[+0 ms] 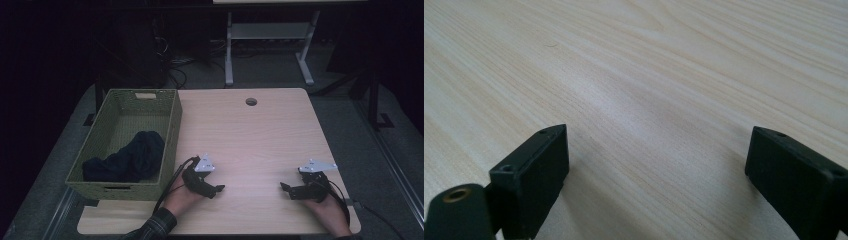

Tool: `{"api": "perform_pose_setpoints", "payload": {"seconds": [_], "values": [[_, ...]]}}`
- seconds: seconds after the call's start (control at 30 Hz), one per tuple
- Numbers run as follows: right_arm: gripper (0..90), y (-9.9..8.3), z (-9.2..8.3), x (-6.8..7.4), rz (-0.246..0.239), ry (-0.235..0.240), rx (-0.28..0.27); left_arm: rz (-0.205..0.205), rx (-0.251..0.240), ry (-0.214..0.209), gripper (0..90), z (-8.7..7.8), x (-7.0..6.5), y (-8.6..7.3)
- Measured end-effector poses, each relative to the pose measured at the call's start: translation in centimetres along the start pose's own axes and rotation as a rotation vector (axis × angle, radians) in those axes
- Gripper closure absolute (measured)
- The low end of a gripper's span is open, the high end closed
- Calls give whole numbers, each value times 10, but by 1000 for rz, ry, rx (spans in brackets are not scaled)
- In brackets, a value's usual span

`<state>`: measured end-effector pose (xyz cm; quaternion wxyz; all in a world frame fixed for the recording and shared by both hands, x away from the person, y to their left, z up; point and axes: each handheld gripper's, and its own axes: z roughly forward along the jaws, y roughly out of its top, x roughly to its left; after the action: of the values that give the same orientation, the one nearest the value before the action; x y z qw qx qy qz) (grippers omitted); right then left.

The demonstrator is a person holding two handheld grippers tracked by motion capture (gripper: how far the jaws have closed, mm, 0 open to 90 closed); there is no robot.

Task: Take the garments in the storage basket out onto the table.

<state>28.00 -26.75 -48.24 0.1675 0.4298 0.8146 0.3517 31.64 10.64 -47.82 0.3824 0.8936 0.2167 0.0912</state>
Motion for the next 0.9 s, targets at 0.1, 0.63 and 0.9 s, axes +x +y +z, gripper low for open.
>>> {"api": "perform_pose_setpoints", "payload": {"seconds": [0.1, 0.63, 0.9], "values": [[100, 0, 0, 0, 0, 0, -1, -2, 2, 1, 150, 0, 0, 0], [100, 0, 0, 0, -2, 0, 1, -51, 40, -6, 141, -2, 4, 7], [99, 0, 0, 0, -3, 1, 0, -46, 40, -5, 142, -9, 4, 12]]}}
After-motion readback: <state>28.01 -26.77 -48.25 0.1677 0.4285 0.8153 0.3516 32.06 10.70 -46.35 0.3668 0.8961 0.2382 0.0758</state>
